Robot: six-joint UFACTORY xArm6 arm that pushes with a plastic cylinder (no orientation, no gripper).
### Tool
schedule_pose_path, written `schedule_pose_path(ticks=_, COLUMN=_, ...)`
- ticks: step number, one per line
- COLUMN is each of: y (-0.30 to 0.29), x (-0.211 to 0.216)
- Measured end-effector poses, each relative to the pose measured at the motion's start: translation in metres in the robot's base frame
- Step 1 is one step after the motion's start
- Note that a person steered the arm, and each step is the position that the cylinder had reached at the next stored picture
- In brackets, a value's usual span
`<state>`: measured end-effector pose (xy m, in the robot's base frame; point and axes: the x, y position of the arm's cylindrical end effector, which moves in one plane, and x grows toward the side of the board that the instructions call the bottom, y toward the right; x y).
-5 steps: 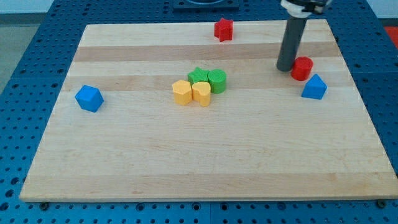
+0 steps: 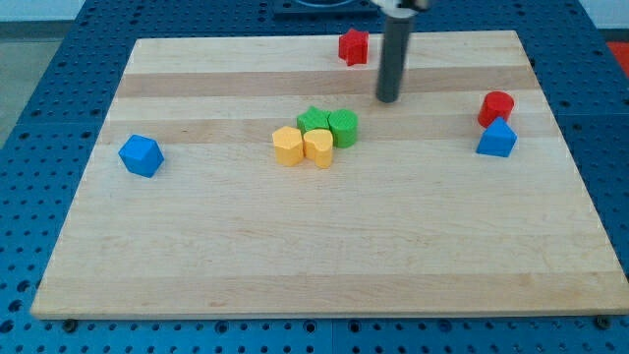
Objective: Move the red star to the left of the red circle
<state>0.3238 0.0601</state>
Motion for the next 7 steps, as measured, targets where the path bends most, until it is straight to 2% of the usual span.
schedule_pose_path(ticks=1, y=-0.064, x=-0.022)
schedule_pose_path(ticks=2, y=-0.100, x=-0.056)
schedule_pose_path(ticks=3, y=-0.111, x=-0.094)
schedule_pose_path(ticks=4, y=-0.102, x=-0.119)
schedule_pose_path(ticks=7, y=-0.016, x=-0.122)
